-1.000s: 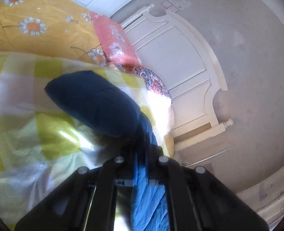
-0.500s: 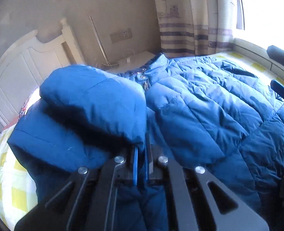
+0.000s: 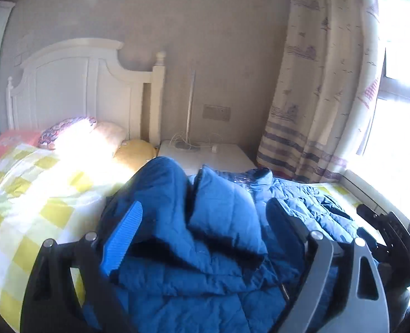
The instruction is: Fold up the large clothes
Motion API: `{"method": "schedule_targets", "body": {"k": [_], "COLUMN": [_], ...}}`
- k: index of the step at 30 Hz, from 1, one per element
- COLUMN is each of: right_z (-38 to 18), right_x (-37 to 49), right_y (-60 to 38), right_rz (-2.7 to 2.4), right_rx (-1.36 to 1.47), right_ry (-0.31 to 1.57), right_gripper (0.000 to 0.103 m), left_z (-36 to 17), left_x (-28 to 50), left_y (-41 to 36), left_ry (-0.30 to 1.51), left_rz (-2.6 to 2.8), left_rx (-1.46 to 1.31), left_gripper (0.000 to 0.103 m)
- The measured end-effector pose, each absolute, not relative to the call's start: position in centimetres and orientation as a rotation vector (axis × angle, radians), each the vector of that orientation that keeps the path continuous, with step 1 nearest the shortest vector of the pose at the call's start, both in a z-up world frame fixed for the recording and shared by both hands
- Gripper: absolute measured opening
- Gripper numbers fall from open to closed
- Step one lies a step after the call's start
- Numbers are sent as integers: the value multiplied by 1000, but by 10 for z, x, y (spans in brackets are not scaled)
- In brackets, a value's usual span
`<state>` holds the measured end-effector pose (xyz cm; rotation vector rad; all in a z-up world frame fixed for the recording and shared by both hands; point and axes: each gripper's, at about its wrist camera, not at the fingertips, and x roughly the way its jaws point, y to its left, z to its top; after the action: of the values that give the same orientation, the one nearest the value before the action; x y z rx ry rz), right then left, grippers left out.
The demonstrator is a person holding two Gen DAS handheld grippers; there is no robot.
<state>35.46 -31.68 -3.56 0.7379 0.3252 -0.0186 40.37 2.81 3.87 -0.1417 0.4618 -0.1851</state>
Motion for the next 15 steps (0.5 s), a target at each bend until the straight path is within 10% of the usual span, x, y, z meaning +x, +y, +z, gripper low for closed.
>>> {"method": "schedule_targets", "body": {"k": [3,15], "right_z": [-33,-15], "right_x": [357,400], "right_y": [-310,-200], "right_rz": [-16,134], "right_rx": [699,152], "right_ry": [333,588], "right_gripper": [87,87], "left_z": [20,-33], "left_x": [423,433], "left_y": [70,102], "left_ry": [592,739], "left_rz": [-77,20], "left_rx": [-320,-362], "left_gripper": [65,68]}}
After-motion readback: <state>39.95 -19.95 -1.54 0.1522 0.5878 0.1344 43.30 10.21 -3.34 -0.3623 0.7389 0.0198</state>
